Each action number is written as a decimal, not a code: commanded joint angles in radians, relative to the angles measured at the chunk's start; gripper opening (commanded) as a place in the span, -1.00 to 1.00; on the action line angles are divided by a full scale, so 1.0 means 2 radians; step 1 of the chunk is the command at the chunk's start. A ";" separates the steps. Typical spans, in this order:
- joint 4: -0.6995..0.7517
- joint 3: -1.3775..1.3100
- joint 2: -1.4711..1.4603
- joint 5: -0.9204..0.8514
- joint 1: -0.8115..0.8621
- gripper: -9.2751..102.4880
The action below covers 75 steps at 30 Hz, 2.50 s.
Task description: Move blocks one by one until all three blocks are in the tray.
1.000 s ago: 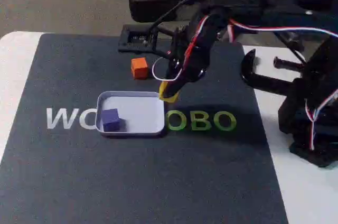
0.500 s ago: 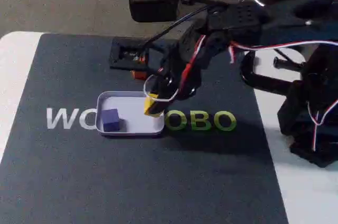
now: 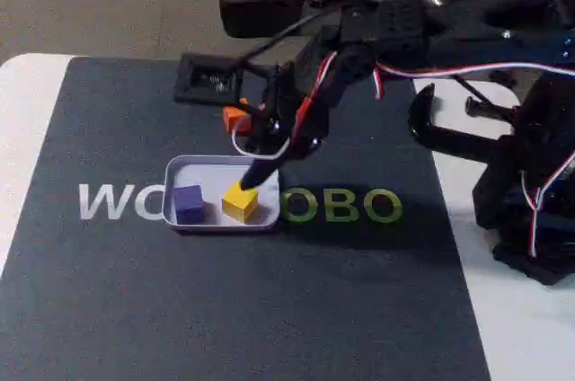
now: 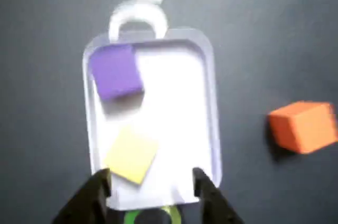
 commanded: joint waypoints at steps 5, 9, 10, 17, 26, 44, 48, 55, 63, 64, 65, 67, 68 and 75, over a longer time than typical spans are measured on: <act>0.152 -0.212 -0.041 0.066 0.016 -0.54; 0.228 -0.321 -0.091 0.062 0.032 -0.54; 0.228 -0.333 -0.099 0.058 0.036 -0.54; 0.225 -0.430 -0.176 0.015 0.072 -0.54; 0.258 -0.439 -0.179 -0.051 0.133 -0.55; 0.152 -0.232 -0.094 -0.145 0.137 -0.59; 0.128 -0.191 -0.084 -0.186 0.149 -0.58; 0.093 -0.195 -0.091 -0.258 0.164 -0.59; 0.071 -0.196 -0.110 -0.297 0.159 -0.58; 0.068 -0.196 -0.114 -0.298 0.158 -0.58; 0.066 -0.196 -0.119 -0.298 0.158 -0.58; 0.066 -0.194 -0.124 -0.301 0.156 -0.58; 0.066 -0.192 -0.125 -0.304 0.156 -0.58; 0.065 -0.178 -0.132 -0.312 0.156 -0.58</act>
